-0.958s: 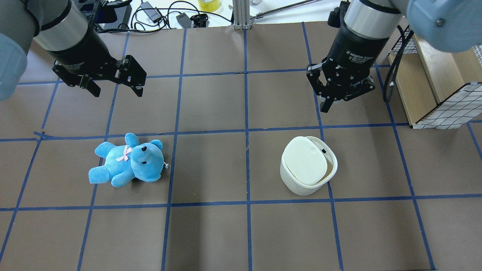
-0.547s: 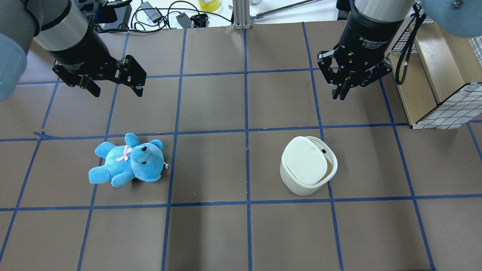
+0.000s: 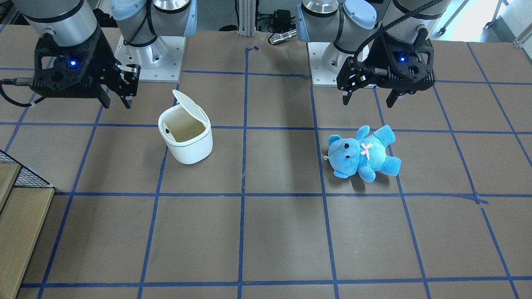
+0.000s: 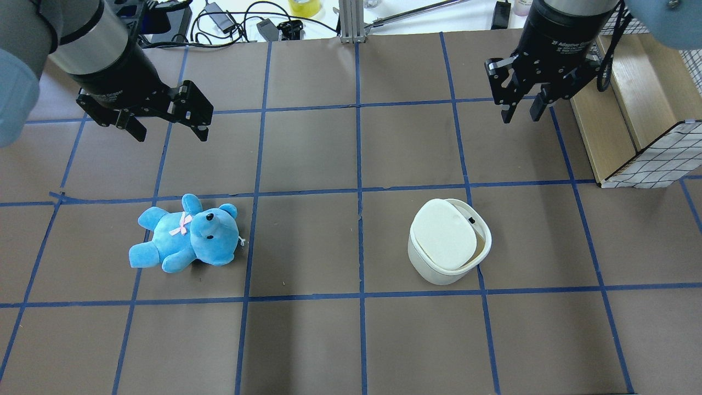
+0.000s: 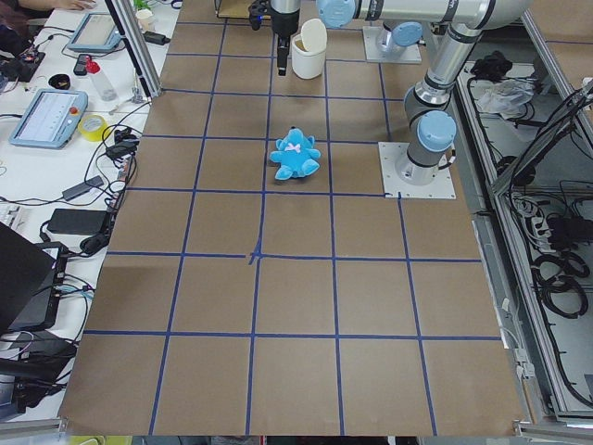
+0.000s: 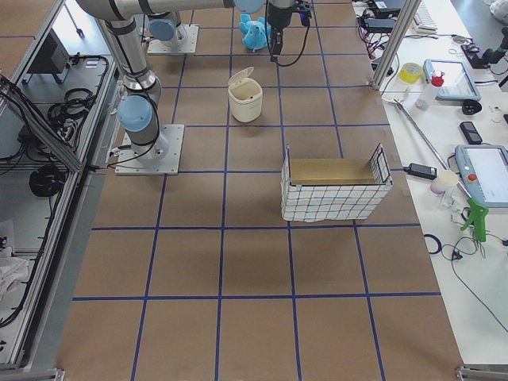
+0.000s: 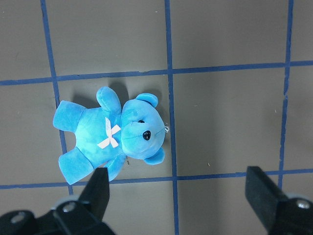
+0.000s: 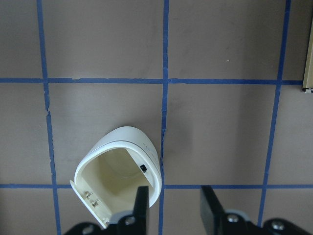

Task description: Open trash can with right arm

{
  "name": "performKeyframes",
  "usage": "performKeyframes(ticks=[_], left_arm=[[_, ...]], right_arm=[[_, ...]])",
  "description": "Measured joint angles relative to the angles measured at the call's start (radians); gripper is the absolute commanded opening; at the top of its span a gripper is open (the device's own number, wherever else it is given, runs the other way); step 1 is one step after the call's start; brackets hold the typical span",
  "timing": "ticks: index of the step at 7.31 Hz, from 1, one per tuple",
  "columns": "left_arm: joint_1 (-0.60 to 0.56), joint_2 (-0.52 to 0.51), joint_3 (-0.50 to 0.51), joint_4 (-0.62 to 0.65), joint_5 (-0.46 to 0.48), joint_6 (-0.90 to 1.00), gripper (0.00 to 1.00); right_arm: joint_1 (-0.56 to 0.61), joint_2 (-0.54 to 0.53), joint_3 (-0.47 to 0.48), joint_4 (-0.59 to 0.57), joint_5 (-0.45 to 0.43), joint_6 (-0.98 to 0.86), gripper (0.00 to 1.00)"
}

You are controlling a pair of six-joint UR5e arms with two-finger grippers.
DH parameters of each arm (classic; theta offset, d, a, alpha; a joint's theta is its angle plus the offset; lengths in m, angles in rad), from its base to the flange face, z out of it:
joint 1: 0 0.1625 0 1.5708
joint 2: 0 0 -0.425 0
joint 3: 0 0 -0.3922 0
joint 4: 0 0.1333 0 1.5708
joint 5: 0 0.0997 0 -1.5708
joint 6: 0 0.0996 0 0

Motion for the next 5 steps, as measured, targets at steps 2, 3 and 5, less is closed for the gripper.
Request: performKeyframes(ticks=[2,3,5], left_arm=[[0.000,0.000,0.000,0.000,0.000,0.000,1.00],[0.000,0.000,0.000,0.000,0.000,0.000,1.00],[0.000,0.000,0.000,0.000,0.000,0.000,1.00]], right_arm=[[-0.034,-0.001,-0.007,-0.009,0.007,-0.078,1.00],[-0.039,-0.002,-0.009,-0.020,0.009,-0.101,1.00],[-0.040,-0.001,-0.009,-0.058,0.013,-0.116,1.00]])
